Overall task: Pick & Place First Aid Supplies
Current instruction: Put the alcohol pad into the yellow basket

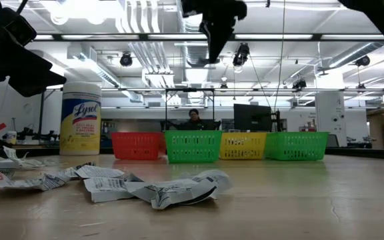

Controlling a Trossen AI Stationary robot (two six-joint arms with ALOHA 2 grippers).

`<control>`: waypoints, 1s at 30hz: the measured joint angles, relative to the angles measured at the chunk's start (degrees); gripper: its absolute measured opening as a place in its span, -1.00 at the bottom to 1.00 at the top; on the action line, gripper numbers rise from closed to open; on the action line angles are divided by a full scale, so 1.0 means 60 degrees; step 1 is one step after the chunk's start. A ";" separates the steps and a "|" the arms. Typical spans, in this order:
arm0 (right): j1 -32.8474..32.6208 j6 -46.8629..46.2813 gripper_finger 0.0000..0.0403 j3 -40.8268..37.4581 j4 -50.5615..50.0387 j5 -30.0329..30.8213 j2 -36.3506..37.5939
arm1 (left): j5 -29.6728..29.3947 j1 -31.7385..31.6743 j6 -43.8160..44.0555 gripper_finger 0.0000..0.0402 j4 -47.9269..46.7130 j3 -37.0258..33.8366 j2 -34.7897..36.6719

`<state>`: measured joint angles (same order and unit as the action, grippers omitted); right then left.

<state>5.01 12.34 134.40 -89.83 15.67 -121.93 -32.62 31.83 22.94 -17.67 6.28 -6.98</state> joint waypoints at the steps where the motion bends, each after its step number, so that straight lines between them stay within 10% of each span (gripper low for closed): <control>1: 0.0181 0.0194 -0.96 -0.0003 -0.0002 -0.0005 0.0000 | 0.0000 0.0000 0.0000 -0.02 0.0003 0.0000 0.0000; 13: 0.2123 0.1367 -0.96 -0.0501 0.0115 -0.1066 0.0000 | -0.0004 0.0000 0.0000 -0.02 0.0000 0.0000 0.0000; 30: 0.3139 0.1982 -0.96 -0.4555 0.2697 -0.2089 -0.0004 | -0.0004 0.0000 -0.0001 -0.02 -0.0001 0.0000 -0.0001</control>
<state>23.85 24.23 107.07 -73.65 3.14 -121.95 -32.64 31.83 22.93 -17.68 6.28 -6.99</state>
